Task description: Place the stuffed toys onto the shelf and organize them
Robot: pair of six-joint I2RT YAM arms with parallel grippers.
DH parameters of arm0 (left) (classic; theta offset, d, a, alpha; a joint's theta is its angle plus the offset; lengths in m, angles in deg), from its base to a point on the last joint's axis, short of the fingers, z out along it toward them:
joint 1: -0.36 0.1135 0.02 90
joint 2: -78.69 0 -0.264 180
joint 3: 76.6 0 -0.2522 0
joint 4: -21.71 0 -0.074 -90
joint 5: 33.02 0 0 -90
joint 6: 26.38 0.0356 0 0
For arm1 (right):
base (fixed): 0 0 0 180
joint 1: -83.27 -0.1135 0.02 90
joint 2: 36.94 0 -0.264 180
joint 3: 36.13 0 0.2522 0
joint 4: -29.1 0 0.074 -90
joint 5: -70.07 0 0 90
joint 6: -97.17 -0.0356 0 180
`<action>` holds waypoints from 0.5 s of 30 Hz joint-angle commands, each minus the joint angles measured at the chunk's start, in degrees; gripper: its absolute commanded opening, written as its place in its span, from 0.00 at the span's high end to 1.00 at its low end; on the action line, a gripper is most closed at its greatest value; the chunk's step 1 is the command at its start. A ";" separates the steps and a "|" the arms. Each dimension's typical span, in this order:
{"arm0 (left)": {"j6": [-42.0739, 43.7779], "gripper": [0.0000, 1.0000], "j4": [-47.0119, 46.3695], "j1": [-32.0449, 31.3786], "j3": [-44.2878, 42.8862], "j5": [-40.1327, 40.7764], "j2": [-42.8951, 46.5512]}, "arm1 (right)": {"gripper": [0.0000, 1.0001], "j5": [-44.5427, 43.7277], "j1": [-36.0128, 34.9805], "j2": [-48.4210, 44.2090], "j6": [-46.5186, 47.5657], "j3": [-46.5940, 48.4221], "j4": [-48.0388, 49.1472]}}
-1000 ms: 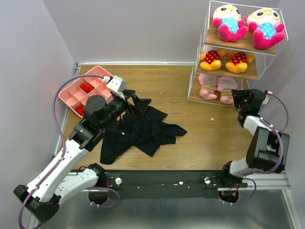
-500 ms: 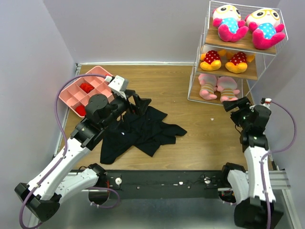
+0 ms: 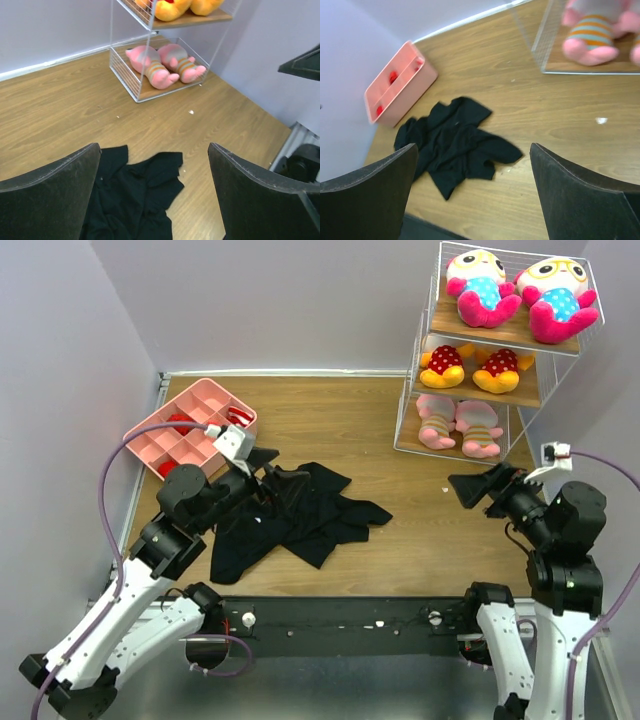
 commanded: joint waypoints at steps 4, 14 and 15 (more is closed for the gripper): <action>-1.48 0.01 -2.99 -0.31 5.10 -5.34 3.93 | 0.00 8.14 -1.72 -10.40 5.00 -4.77 1.66; -0.86 0.01 -1.76 -0.31 4.40 -6.22 3.22 | 0.00 6.39 -1.72 -9.79 4.49 -4.07 0.35; -0.86 0.01 -1.93 -0.31 4.57 -6.13 3.48 | 0.00 6.22 -1.72 -9.79 4.49 -3.98 0.26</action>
